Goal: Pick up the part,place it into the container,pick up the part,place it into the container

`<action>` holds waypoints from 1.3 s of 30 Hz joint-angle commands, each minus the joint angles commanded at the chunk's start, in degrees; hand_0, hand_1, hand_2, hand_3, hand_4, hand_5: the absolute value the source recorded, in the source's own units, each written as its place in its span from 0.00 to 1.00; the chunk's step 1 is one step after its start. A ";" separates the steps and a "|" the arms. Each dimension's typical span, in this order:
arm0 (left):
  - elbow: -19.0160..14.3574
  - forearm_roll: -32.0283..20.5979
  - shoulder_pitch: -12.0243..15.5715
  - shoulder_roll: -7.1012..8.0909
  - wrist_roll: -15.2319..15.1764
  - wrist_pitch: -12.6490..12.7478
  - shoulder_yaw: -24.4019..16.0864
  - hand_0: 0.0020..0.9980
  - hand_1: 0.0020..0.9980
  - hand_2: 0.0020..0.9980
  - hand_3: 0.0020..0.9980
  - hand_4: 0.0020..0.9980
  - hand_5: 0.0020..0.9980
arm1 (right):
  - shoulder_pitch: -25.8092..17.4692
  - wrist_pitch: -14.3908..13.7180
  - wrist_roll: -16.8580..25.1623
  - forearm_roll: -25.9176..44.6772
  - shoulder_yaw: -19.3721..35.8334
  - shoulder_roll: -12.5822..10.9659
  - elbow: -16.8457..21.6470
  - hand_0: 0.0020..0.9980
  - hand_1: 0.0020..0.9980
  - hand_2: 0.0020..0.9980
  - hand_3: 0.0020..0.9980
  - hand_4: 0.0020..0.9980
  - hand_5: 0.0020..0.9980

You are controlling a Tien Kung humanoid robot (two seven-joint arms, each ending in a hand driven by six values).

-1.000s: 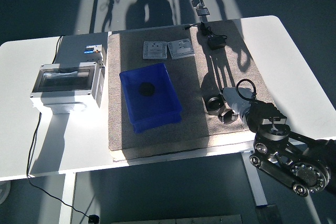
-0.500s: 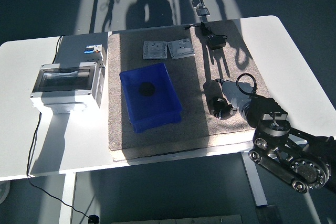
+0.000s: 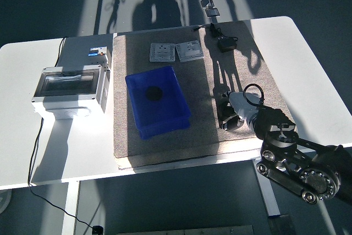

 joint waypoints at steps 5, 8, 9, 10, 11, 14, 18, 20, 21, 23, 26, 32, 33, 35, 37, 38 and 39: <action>0.00 -0.33 0.02 0.01 -0.12 0.11 0.19 0.66 0.60 0.55 0.64 0.61 0.99 | 0.12 -1.30 0.00 -1.79 -0.15 0.09 -0.19 0.50 0.17 0.36 0.50 0.50 0.08; 0.00 -0.42 0.04 -0.03 -0.21 0.16 0.23 0.66 0.60 0.55 0.64 0.61 0.99 | 0.02 -1.55 0.00 -3.31 0.17 0.12 0.06 0.50 0.17 0.36 0.50 0.50 0.08; 0.00 -0.44 0.05 -0.04 -0.23 0.18 0.25 0.66 0.60 0.55 0.64 0.61 0.99 | -0.03 -1.63 0.00 -3.90 0.39 0.12 0.19 0.50 0.17 0.36 0.50 0.50 0.08; 0.00 -0.48 0.06 -0.06 -0.24 0.20 0.25 0.66 0.60 0.55 0.64 0.61 1.00 | -0.07 -1.78 0.00 -4.59 0.70 0.09 0.36 0.50 0.18 0.34 0.48 0.34 0.07; 0.00 -0.52 0.07 -0.07 -0.25 0.22 0.26 0.66 0.60 0.55 0.64 0.61 1.00 | -0.09 -1.96 0.00 -5.28 1.01 0.06 0.55 0.50 0.18 0.34 0.48 0.34 0.07; 0.00 -0.58 0.06 -0.09 -0.26 0.24 0.26 0.66 0.60 0.55 0.64 0.61 1.00 | 0.08 -3.40 0.00 -7.11 1.79 -0.13 1.17 0.50 0.18 0.34 0.48 0.34 0.07; 0.00 -0.77 0.07 -0.05 -0.28 0.31 0.29 0.66 0.60 0.55 0.64 0.59 1.00 | 1.61 -8.06 1.16 -7.04 1.01 -0.25 1.25 0.50 0.18 0.34 0.47 0.29 0.06; 0.00 -0.71 0.02 0.09 -0.27 0.33 0.31 0.66 0.60 0.55 0.64 0.59 1.00 | 3.86 -11.52 3.98 -4.61 -1.13 0.43 0.51 0.50 0.18 0.34 0.47 0.29 0.06; 0.00 -0.53 -0.05 0.17 -0.26 0.30 0.28 0.66 0.60 0.55 0.64 0.59 1.00 | 4.96 -12.94 5.33 -3.41 -2.25 1.01 -0.12 0.50 0.18 0.34 0.47 0.29 0.06; 0.00 0.18 -0.32 0.30 -0.21 0.16 0.16 0.66 0.60 0.55 0.63 0.59 1.00 | 7.46 -15.81 8.42 -0.71 -4.91 2.67 -1.76 0.47 0.16 0.33 0.47 0.28 0.06; 0.00 0.85 -0.76 0.38 -0.24 -0.07 0.37 0.66 0.60 0.55 0.63 0.59 1.00 | 11.09 -19.97 13.02 3.31 -9.38 5.47 -3.38 0.47 0.16 0.33 0.47 0.28 0.06; 0.00 -0.11 -0.65 0.48 -0.87 0.43 0.49 0.66 0.60 0.56 0.63 0.59 1.00 | 14.59 -27.18 21.90 8.69 -15.74 6.98 -2.94 0.46 0.16 0.32 0.47 0.28 0.06; 0.00 -0.41 -0.58 0.45 -1.02 0.59 0.42 0.66 0.60 0.56 0.63 0.59 1.00 | 14.62 -27.79 23.05 8.61 -15.92 7.03 -2.86 0.46 0.16 0.32 0.47 0.28 0.06; 0.00 -0.73 -0.55 0.34 -1.29 0.84 0.23 0.66 0.60 0.55 0.63 0.57 1.00 | 14.67 -27.30 25.01 8.01 -16.21 7.26 -3.16 0.52 0.19 0.36 0.58 0.28 0.07; 0.00 -0.51 -0.63 0.24 -1.36 0.92 -0.15 0.66 0.60 0.55 0.63 0.57 1.00 | 14.72 -25.36 24.61 7.12 -16.54 7.48 -3.82 0.52 0.19 0.36 0.58 0.28 0.07; 0.00 -0.40 -0.67 0.19 -1.39 0.94 -0.31 0.66 0.60 0.55 0.63 0.57 1.00 | 14.75 -24.30 23.93 6.51 -16.69 7.59 -4.10 0.52 0.19 0.36 0.58 0.28 0.07; 0.00 -0.31 -0.68 0.14 -1.41 0.99 -0.48 0.66 0.60 0.55 0.63 0.57 1.00 | 14.76 -23.09 23.09 5.91 -16.79 7.72 -4.47 0.52 0.19 0.36 0.58 0.28 0.07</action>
